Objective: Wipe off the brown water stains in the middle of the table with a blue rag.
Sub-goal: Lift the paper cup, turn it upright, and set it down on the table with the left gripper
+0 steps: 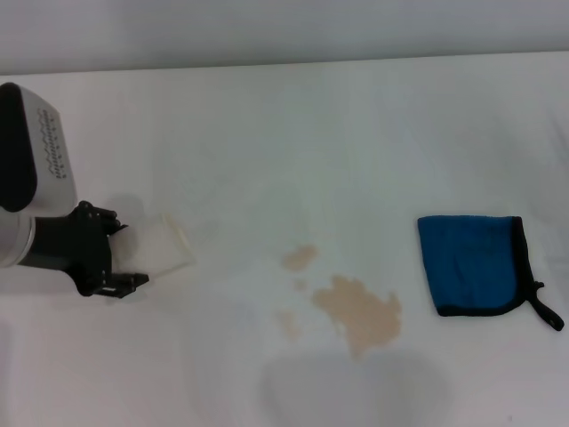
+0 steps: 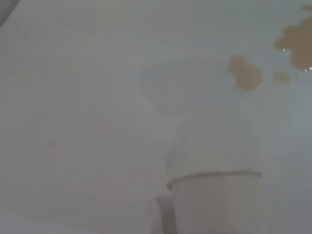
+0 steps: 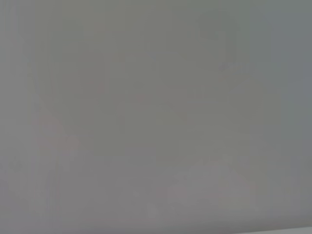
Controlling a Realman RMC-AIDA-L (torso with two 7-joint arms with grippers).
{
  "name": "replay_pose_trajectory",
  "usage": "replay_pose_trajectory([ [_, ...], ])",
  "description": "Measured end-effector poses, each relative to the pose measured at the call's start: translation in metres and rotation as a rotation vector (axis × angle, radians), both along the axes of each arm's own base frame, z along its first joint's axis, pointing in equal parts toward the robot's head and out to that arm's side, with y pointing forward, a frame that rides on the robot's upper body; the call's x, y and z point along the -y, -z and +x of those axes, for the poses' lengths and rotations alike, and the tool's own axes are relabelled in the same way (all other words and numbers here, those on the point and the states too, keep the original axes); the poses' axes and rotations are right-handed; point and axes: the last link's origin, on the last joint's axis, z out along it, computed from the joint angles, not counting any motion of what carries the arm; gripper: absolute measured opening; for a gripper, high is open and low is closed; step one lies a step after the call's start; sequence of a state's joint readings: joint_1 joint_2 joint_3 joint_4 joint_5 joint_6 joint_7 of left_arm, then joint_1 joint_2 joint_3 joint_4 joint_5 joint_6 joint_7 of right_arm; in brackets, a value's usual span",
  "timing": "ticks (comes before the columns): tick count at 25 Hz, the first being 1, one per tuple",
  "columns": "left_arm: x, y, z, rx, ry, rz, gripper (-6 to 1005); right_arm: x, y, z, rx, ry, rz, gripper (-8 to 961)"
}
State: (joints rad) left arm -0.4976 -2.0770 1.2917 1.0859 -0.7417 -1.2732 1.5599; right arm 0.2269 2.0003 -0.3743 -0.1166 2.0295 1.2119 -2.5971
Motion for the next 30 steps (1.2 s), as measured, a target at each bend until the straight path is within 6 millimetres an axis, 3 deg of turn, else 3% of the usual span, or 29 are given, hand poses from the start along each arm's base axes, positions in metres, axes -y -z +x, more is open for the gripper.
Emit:
replay_pose_trajectory([
  [10,-0.003,-0.003,0.006,0.095,0.059,0.082,644,0.0,0.0,0.0,0.0,0.0,0.0,869],
  [17,0.002,0.002,0.006,0.258,0.167,0.218,613,0.001,0.0,0.001,-0.005,0.003,0.001,869],
  [30,0.02,0.002,-0.029,0.578,0.19,0.594,603,-0.001,-0.001,0.0,0.003,0.0,0.0,868],
])
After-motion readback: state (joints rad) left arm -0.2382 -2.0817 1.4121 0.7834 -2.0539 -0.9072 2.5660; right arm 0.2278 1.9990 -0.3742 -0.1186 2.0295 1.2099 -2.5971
